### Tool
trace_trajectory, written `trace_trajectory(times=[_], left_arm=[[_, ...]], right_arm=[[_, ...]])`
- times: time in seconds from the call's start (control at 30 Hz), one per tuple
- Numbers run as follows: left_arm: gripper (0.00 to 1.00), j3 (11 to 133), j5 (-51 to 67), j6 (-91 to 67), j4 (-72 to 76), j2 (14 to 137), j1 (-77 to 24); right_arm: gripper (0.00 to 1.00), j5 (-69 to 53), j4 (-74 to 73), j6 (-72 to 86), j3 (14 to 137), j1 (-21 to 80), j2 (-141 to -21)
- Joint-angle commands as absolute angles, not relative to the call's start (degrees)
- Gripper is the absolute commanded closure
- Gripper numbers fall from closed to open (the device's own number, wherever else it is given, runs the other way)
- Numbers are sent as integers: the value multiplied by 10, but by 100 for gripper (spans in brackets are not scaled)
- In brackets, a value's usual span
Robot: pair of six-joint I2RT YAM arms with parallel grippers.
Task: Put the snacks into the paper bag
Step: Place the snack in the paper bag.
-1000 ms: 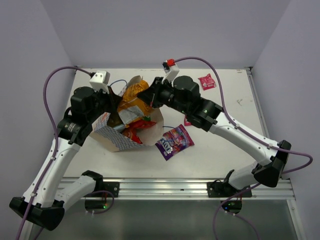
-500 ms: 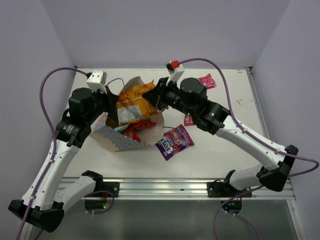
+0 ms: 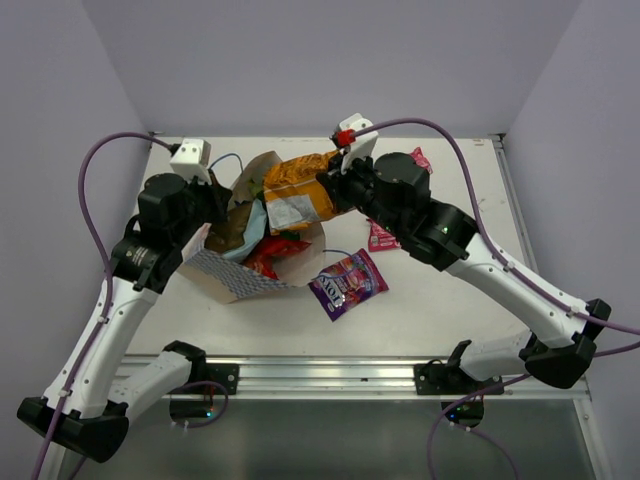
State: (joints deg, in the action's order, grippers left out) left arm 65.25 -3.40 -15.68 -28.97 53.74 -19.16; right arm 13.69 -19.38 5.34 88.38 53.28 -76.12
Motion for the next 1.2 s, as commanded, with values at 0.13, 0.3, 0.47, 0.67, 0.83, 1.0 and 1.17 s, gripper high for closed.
trace_trajectory(times=[0.13,0.3,0.47,0.67,0.83,1.0,1.17], left_arm=[[100,686,-46,-151,-291,538,-192],[100,687,-46,-149,-293,537,-192],[100,689,-42,-149,-294,541,-192],[100,690,-29,-149,-292,545,-192],[100,689,-27,-148,-296,547,-192],[100,687,-25,-148,-296,544,-192],[100,687,-30,-147,-296,538,-192]], right_arm=[[100,151,-126,-93,882,536,-742],[100,111,-99,-150,857,537,-762],[100,61,-47,-202,825,541,-778],[100,20,14,-246,804,555,-821],[100,-39,38,-235,823,556,-855],[100,-71,60,-229,855,555,-910],[100,-73,69,-222,860,556,-972]])
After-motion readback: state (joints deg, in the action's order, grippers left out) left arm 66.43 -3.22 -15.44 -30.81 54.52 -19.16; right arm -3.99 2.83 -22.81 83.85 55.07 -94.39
